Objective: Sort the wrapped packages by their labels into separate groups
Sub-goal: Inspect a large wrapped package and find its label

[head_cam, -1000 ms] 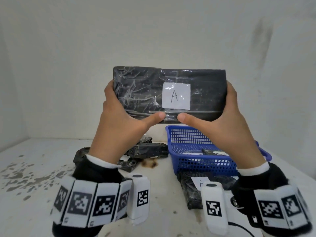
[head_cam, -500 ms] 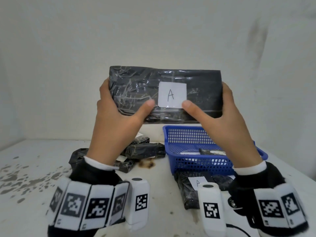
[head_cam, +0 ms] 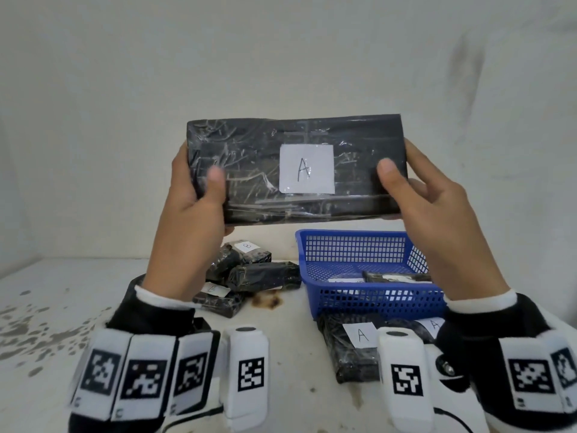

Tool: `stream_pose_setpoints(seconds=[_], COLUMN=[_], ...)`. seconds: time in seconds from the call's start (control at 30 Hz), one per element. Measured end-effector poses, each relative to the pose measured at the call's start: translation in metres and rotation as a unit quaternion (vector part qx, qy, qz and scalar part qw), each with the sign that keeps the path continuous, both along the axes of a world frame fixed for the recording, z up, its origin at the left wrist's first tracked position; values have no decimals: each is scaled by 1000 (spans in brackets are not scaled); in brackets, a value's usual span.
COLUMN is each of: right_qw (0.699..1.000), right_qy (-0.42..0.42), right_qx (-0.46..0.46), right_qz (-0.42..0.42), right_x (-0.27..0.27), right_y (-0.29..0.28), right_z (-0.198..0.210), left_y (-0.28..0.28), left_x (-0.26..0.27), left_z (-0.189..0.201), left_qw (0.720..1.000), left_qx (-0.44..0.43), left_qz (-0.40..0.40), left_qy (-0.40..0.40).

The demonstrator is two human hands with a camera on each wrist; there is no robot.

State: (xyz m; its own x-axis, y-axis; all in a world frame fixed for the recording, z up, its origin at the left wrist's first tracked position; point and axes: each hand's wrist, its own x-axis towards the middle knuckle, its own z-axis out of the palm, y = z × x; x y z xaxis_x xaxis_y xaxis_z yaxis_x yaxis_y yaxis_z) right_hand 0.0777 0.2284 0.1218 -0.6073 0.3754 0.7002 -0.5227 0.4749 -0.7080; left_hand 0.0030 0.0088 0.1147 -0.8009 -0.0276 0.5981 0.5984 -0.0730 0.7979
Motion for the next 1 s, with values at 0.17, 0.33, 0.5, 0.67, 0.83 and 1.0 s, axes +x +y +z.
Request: stream_pose_setpoints(seconds=[0.17,0.33,0.5,0.67,0.83,1.0], right_qw=[1000,1000,999,999,994,995], right_qy=[-2,-12,0,-30,-32,-19], right_qx=[-20,-8,4,27,89,80], right_qz=[11,-11,-34,-32,-52,-61], right_x=[2,4,6,11,7,4], right_y=[2,2,-5,-14,-20,-22], right_z=[1,1,0,2,-3,-7], left_y=[-1,-1,0,1,1,5], left_x=[2,2,3,8,9,11], left_z=[2,1,1,-1,-1,-2], left_qw=[999,999,1000,993,984,982], left_qx=[39,35,-18,-92,-150,-160], left_qz=[3,-8,6,57,80,97], left_qy=[1,2,18,43,48,28])
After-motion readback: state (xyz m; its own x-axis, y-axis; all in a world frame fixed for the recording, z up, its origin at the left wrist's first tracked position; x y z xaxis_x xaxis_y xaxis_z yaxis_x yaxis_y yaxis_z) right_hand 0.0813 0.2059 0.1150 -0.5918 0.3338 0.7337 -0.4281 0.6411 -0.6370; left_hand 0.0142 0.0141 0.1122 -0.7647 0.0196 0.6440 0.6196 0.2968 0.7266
